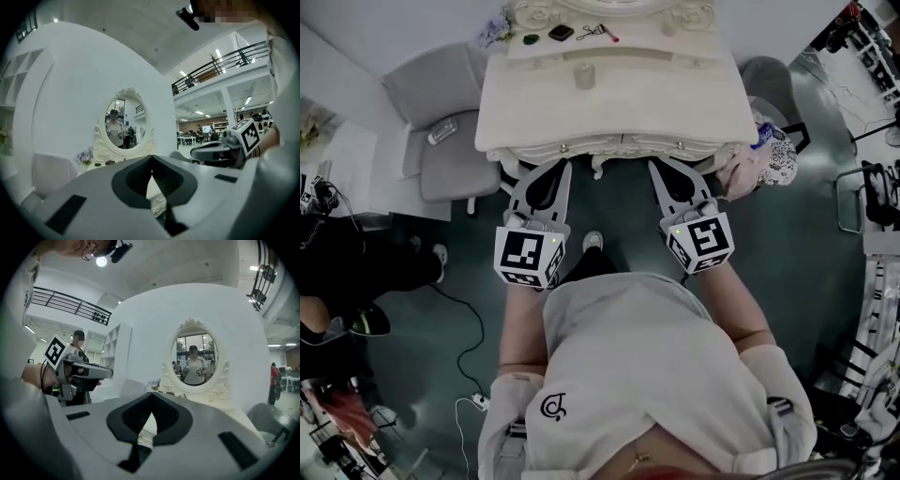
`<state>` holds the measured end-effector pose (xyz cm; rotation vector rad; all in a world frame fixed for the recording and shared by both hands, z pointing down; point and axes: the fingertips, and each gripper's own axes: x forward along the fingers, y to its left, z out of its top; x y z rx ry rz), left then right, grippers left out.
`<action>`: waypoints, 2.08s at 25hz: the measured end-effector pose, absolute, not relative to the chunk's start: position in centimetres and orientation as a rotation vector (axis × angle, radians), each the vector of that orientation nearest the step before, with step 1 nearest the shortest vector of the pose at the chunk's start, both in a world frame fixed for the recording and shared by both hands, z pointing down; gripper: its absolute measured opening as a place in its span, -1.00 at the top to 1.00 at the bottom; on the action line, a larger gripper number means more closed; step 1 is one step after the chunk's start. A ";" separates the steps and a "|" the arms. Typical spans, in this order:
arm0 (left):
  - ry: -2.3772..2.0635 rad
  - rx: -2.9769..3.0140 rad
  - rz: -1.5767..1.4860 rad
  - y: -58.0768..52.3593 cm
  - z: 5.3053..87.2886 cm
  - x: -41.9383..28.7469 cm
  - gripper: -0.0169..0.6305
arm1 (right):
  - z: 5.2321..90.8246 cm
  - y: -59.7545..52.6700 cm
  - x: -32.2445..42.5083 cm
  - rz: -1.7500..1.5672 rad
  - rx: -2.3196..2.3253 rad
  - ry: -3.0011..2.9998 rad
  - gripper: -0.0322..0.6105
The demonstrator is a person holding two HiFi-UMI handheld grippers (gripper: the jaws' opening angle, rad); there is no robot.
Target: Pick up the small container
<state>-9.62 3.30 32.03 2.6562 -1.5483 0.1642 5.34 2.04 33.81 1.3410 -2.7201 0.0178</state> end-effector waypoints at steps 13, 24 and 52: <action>-1.362 2.664 0.214 -17.6 36.3 -13.8 0.91 | 36.7 -18.6 -0.2 0.122 1.374 -2.706 0.88; -1.466 2.588 0.204 -26.5 43.9 -12.0 0.91 | 42.8 -28.6 -0.1 0.226 1.161 -2.743 0.88; -1.366 2.476 0.587 -36.6 60.0 -8.2 -0.47 | 53.2 -37.5 -0.1 0.392 1.048 -2.698 0.88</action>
